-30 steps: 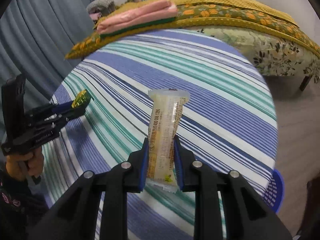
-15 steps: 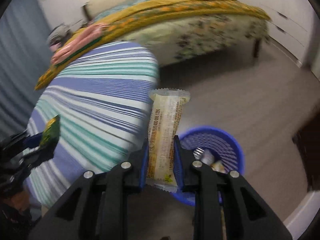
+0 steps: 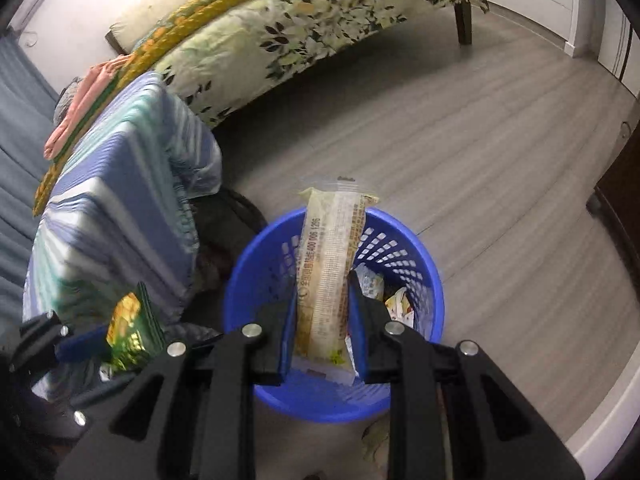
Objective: Collect trash
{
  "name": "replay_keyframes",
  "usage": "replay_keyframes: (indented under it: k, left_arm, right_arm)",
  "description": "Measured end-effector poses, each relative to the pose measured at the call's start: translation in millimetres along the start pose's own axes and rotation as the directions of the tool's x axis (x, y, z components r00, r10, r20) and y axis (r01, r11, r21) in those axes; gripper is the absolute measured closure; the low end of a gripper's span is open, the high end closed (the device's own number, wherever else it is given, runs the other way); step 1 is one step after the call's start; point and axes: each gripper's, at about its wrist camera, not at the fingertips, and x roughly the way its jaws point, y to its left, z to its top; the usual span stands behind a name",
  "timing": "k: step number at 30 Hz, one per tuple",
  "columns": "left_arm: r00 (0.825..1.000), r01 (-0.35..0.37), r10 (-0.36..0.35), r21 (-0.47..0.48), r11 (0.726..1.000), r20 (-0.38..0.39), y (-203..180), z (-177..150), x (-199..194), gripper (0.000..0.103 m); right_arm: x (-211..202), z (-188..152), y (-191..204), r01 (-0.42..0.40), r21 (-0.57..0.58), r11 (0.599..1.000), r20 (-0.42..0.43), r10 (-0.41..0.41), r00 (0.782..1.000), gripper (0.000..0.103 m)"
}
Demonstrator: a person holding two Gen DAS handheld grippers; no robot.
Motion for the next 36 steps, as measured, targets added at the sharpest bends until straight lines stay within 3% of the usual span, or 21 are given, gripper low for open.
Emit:
replay_keyframes:
  k: [1, 2, 3, 4, 8, 12, 15, 18, 20, 22, 24, 26, 27, 29, 30, 32, 36]
  left_arm:
    - [1.000, -0.004, 0.004, -0.003, 1.000, -0.004, -1, -2, 6, 0.066]
    - [1.000, -0.004, 0.004, -0.004, 1.000, -0.007, -1, -1, 13, 0.064]
    - [1.000, -0.013, 0.013, -0.004, 1.000, -0.004, -1, -1, 21, 0.059]
    - [1.000, -0.019, 0.019, -0.003, 1.000, -0.003, -1, -2, 24, 0.049]
    - [1.000, -0.007, 0.007, -0.018, 1.000, 0.015, 1, -2, 22, 0.030]
    - [0.994, 0.000, 0.004, -0.041, 0.999, 0.110, -1, 0, -14, 0.009]
    - [0.978, -0.019, 0.028, -0.048, 0.999, 0.207, -4, -2, -52, 0.005]
    - [0.964, -0.025, 0.041, -0.063, 0.998, 0.264, -7, -10, -86, 0.005]
    - [0.969, -0.030, 0.042, -0.053, 0.998, 0.243, -9, -12, -95, 0.005]
    - [0.965, -0.097, 0.105, -0.045, 0.994, 0.240, -14, -16, -104, 0.005]
    - [0.955, -0.119, 0.124, -0.036, 0.992, 0.271, -17, -23, -116, 0.005]
    - [0.951, -0.120, 0.126, -0.039, 0.992, 0.284, -20, -29, -127, 0.005]
    - [0.945, -0.129, 0.136, -0.045, 0.991, 0.296, -20, -32, -133, 0.005]
    - [0.931, -0.183, 0.197, -0.074, 0.980, 0.308, -20, -33, -139, 0.005]
    - [0.923, -0.218, 0.238, -0.098, 0.971, 0.303, -20, -33, -142, 0.005]
    - [0.926, -0.237, 0.262, -0.119, 0.964, 0.274, -19, -33, -141, 0.005]
    - [0.949, -0.220, 0.245, -0.141, 0.965, 0.200, -14, -37, -136, 0.005]
  right_arm:
    - [6, 1, -4, -0.003, 0.009, 1.000, 0.001, 0.003, 1.000, 0.079]
    - [13, 2, -10, -0.006, 0.026, 1.000, 0.002, 0.006, 1.000, 0.067]
    - [17, 0, -15, -0.005, 0.048, 0.999, 0.007, 0.005, 1.000, 0.046]
    - [20, -1, -21, -0.006, 0.066, 0.998, 0.013, 0.005, 1.000, 0.040]
    - [20, -3, -31, 0.003, 0.103, 0.995, 0.013, -0.005, 1.000, 0.035]
    - [-7, -3, -33, 0.064, 0.128, 0.990, 0.055, -0.072, 0.996, 0.014]
    - [-29, -4, -31, 0.110, 0.144, 0.984, 0.071, -0.121, 0.990, 0.004]
    - [-55, -14, -21, 0.168, 0.142, 0.975, 0.083, -0.181, 0.980, 0.004]
    - [-71, -23, -11, 0.203, 0.142, 0.969, 0.099, -0.218, 0.971, 0.005]
    - [-93, -34, 2, 0.229, 0.127, 0.965, 0.157, -0.247, 0.956, 0.004]
    - [-123, -49, 23, 0.292, 0.096, 0.952, 0.273, -0.307, 0.912, 0.004]
    - [-154, -68, 38, 0.269, 0.140, 0.953, 0.390, -0.303, 0.870, 0.004]
    - [-159, -72, 41, 0.246, 0.144, 0.958, 0.389, -0.284, 0.877, 0.004]
    - [-161, -73, 45, 0.167, 0.070, 0.983, 0.323, -0.181, 0.929, 0.005]
    - [-160, -72, 45, 0.180, 0.071, 0.981, 0.297, -0.193, 0.935, 0.005]
    - [-164, -75, 46, 0.231, 0.066, 0.971, 0.291, -0.240, 0.926, 0.005]
    - [-170, -88, 55, 0.306, 0.023, 0.952, 0.288, -0.299, 0.910, 0.005]
